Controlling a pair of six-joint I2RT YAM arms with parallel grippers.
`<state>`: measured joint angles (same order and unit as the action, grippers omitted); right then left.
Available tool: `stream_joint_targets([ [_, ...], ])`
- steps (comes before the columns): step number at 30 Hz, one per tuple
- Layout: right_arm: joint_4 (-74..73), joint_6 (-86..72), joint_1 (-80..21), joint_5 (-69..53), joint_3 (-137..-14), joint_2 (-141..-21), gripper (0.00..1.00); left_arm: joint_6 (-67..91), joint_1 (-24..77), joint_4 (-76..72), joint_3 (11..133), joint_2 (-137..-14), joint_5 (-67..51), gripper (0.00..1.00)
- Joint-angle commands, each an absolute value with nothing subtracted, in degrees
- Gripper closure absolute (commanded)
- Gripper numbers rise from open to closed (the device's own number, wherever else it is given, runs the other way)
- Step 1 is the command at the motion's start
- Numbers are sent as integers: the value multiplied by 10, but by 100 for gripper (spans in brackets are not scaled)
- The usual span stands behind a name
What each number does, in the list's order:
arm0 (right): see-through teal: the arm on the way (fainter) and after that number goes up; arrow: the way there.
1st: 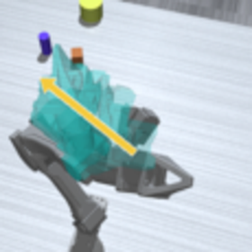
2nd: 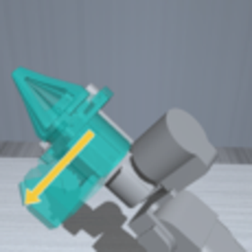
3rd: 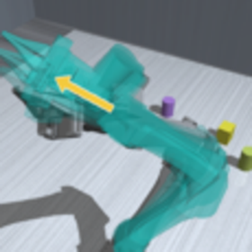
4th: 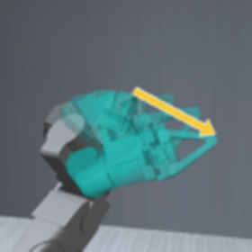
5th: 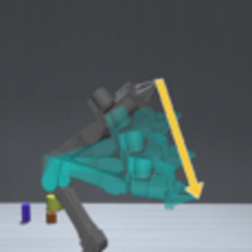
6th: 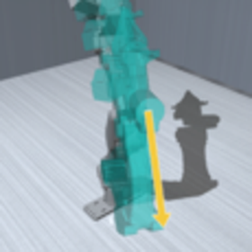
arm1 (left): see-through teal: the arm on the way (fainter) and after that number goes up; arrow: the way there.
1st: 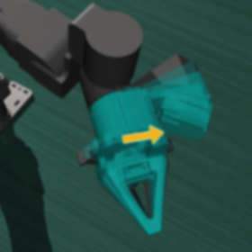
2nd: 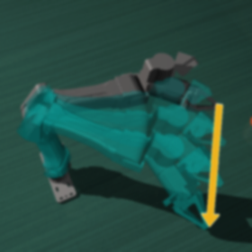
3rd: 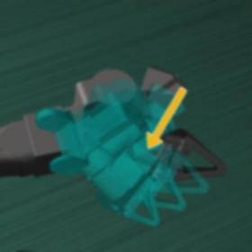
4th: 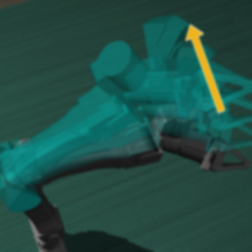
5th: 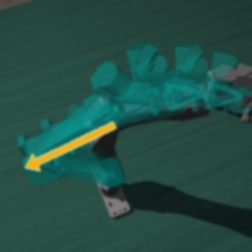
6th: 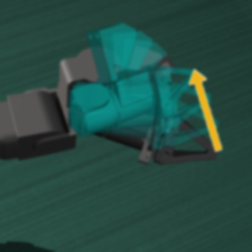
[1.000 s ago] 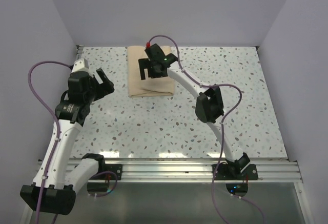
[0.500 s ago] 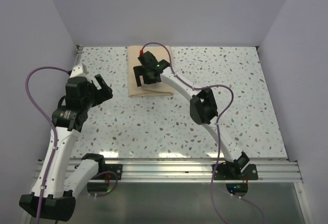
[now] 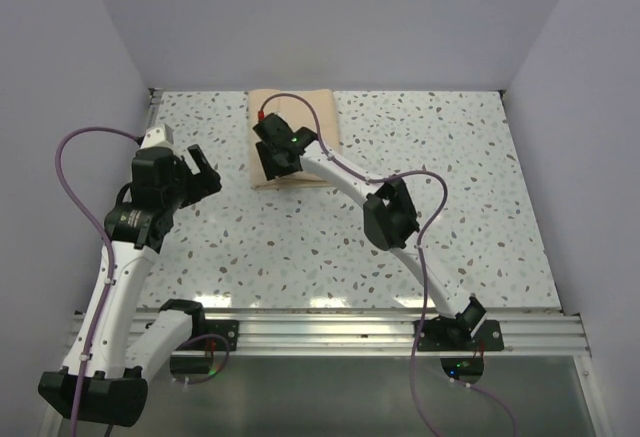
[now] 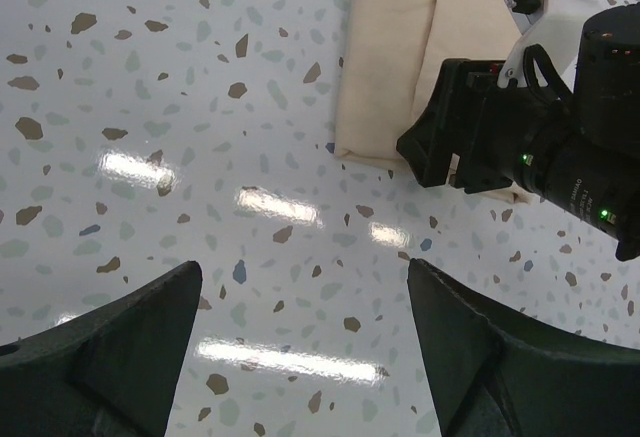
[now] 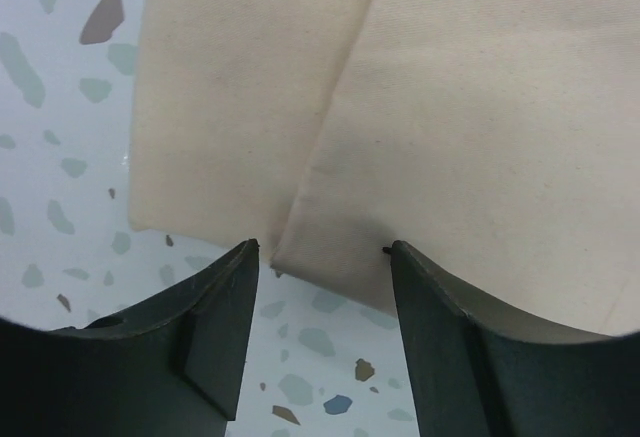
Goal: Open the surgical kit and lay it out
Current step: Open the surgical kit at the center of the board.
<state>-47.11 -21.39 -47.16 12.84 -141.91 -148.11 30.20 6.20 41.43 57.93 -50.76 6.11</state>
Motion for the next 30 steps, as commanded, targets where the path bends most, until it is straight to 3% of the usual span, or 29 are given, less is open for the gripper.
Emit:
stream_joint_targets([
  [1, -503, -204, -466, 193, -1423, -1457, 41, 285, 65, 412, 588, -502, 56, 12],
  [5, -508, -192, -466, 214, -1427, -1463, 40, 285, 65, 411, 589, -504, 51, 12],
  [8, -506, -185, -466, 225, -1427, -1464, 46, 286, 65, 412, 589, -504, 47, 12],
  [13, -507, -186, -466, 232, -1427, -1459, 77, 287, 65, 412, 590, -504, 42, 13],
  [14, -507, -186, -466, 231, -1426, -1457, 93, 287, 65, 411, 590, -504, 41, 13],
  [15, -509, -185, -466, 230, -1426, -1456, 100, 287, 65, 411, 591, -504, 42, 13],
  [22, -485, -218, -446, 225, -1396, -1381, 100, 264, 66, 412, 620, -517, 66, 13],
  [30, -467, -253, -369, 318, -1287, -1214, 100, 237, 76, 387, 655, -596, 86, 13],
])
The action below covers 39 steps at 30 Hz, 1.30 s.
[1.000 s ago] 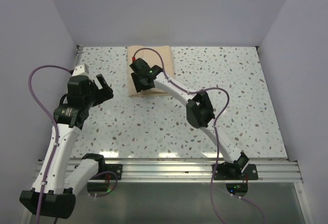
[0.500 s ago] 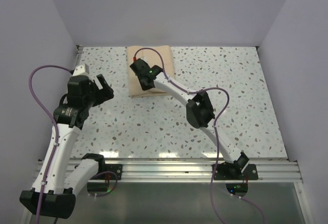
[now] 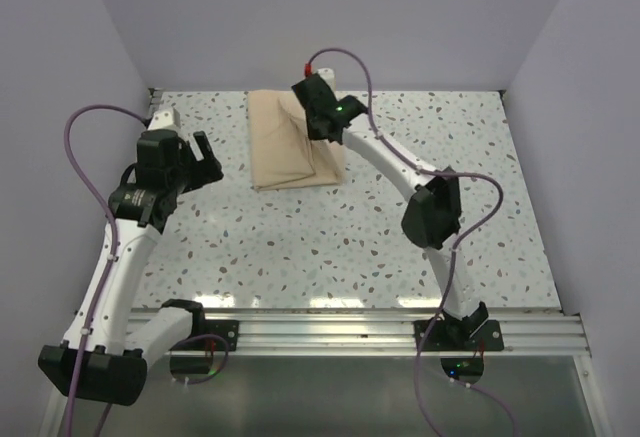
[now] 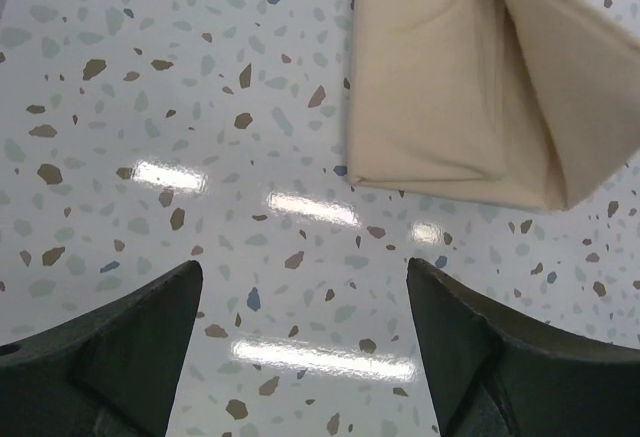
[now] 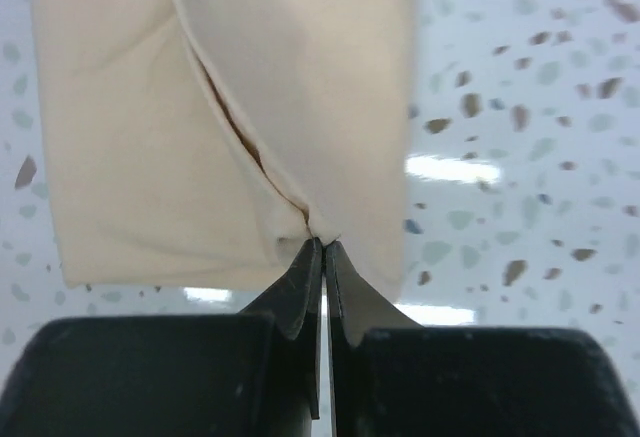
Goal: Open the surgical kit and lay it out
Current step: Open the surgical kit at the center of the board.
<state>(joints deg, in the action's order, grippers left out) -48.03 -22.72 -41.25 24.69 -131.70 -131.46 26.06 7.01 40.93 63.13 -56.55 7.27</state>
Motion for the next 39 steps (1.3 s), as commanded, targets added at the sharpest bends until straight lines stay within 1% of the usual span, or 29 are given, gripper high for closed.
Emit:
stream_joint_targets([
  [1, -468, -257, -351, 327, -1272, -1204, 100, 236, 76, 382, 657, -605, 87, 13],
  [6, -501, -297, -303, 382, -1169, -1148, 100, 225, 85, 335, 659, -682, 71, 14],
  [9, -517, -318, -289, 396, -1103, -1129, 100, 214, 110, 317, 665, -737, 81, 16],
  [11, -519, -325, -287, 399, -1071, -1115, 100, 208, 143, 309, 674, -780, 106, 16],
  [12, -526, -327, -280, 398, -1046, -1113, 95, 208, 156, 307, 679, -795, 125, 17],
  [13, -533, -333, -275, 402, -1039, -1111, 71, 209, 185, 302, 692, -810, 134, 17],
  [14, -541, -341, -272, 403, -1032, -1110, 34, 212, 200, 301, 700, -843, 141, 16],
  [15, -551, -344, -261, 405, -1021, -1110, 2, 214, 216, 301, 711, -859, 150, 16],
  [16, -555, -344, -256, 410, -1018, -1109, 2, 217, 248, 304, 737, -877, 168, 17],
  [18, -562, -342, -239, 410, -1010, -1099, 2, 218, 280, 308, 770, -933, 187, 17],
  [19, -562, -339, -233, 413, -1007, -1093, 2, 218, 311, 311, 806, -953, 211, 17],
  [21, -556, -331, -221, 416, -995, -1068, 2, 216, 336, 321, 849, -1014, 237, 17],
  [22, -555, -329, -218, 415, -991, -1060, 2, 216, 354, 335, 894, -1036, 267, 18],
  [23, -555, -324, -216, 409, -986, -1042, 2, 216, 359, 343, 918, -1077, 277, 18],
  [25, -555, -319, -214, 401, -976, -1024, 2, 218, 370, 365, 978, -1116, 305, 18],
  [29, -557, -323, -214, 388, -945, -980, 2, 213, 374, 381, 1038, -1205, 325, 19],
  [34, -555, -317, -214, 386, -907, -932, 1, 209, 374, 395, 1081, -1260, 337, 21],
  [39, -560, -310, -211, 402, -901, -921, 2, 209, 375, 406, 1101, -1295, 329, 24],
])
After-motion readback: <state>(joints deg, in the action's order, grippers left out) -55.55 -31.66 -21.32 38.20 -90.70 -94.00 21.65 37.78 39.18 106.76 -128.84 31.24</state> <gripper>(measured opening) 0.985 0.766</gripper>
